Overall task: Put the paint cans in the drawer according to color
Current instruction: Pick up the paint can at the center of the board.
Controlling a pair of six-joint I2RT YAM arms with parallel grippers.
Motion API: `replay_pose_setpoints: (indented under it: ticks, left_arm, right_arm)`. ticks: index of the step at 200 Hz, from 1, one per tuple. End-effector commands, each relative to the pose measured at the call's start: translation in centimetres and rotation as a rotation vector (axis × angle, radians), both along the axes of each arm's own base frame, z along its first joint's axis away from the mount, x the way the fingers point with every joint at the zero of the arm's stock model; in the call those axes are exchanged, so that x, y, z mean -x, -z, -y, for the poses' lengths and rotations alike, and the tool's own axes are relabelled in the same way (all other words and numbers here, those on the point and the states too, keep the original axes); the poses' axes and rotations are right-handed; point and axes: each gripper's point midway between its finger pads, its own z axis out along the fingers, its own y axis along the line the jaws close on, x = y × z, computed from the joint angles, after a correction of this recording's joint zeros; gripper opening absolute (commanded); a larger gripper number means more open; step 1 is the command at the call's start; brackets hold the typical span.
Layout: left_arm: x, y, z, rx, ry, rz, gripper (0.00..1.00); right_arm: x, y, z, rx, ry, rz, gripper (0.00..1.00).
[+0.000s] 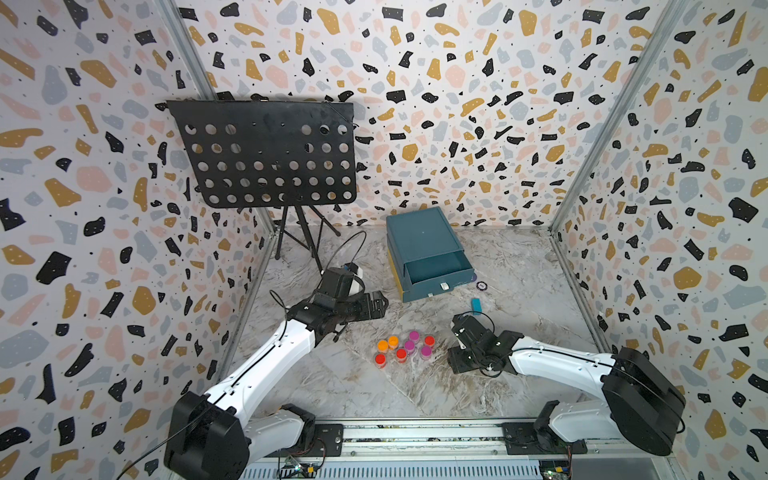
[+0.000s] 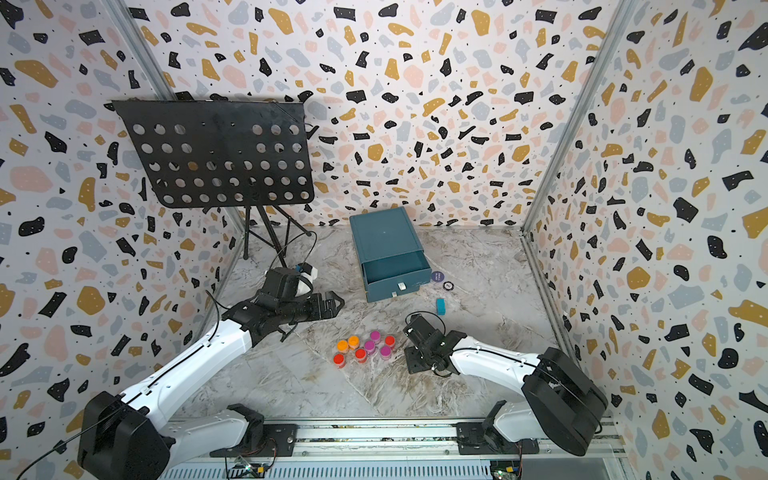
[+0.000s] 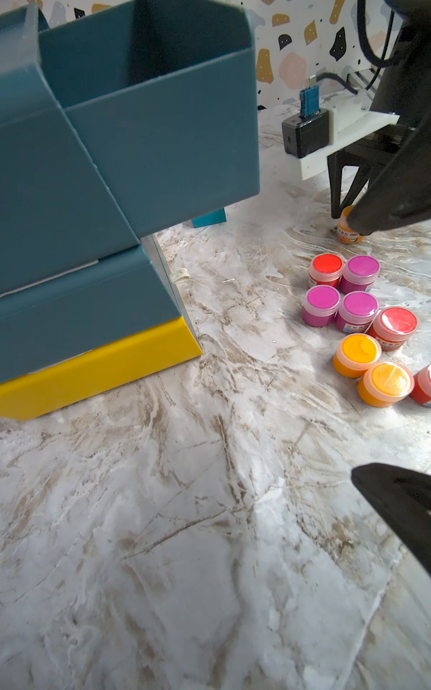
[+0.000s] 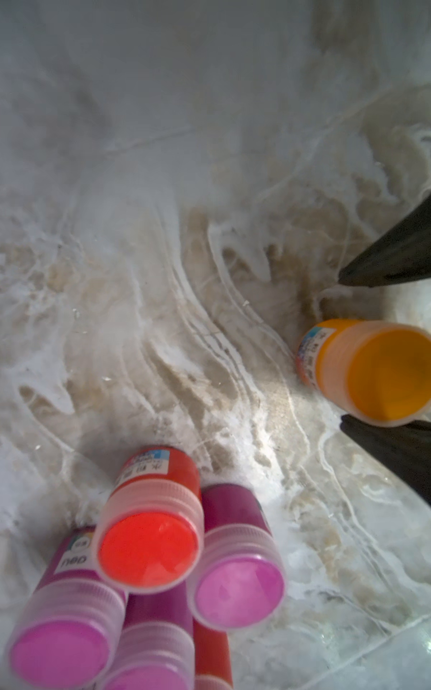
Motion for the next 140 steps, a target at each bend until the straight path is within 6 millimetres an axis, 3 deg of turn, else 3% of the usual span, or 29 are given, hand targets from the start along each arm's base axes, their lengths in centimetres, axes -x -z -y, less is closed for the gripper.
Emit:
replay_pose_setpoints:
  ticks: [1, 36, 62, 90, 119, 140]
  left_arm:
    - [0.1, -0.5, 0.2, 0.018, 0.004, 0.024, 1.0]
    - [0.1, -0.5, 0.2, 0.021, 0.005, 0.03, 1.0]
    - [0.2, -0.7, 0.3, 0.027, 0.014, 0.035, 1.0]
    - [0.0, -2.8, 0.8, 0.066, 0.03, 0.092, 1.0]
    - [-0.6, -4.7, 0.9, 0.076, 0.028, 0.119, 1.0]
    - [-1.2, -6.4, 1.6, 0.096, 0.041, 0.13, 1.0]
  right_arm:
    - [-0.9, -0.9, -0.5, 0.008, 0.007, 0.044, 0.56]
    - [-1.0, -1.5, -0.4, 0.031, 0.004, 0.071, 0.34]
    - [-1.2, -3.5, -0.2, 0.025, 0.005, 0.109, 0.22]
    - [-1.6, -8.1, -0.3, -0.052, 0.012, 0.194, 0.13]
    - [-2.0, -13.7, 0.8, -0.06, 0.02, 0.288, 0.11]
    - [-2.2, -19.0, 0.3, -0.122, -0.003, 0.347, 0.11]
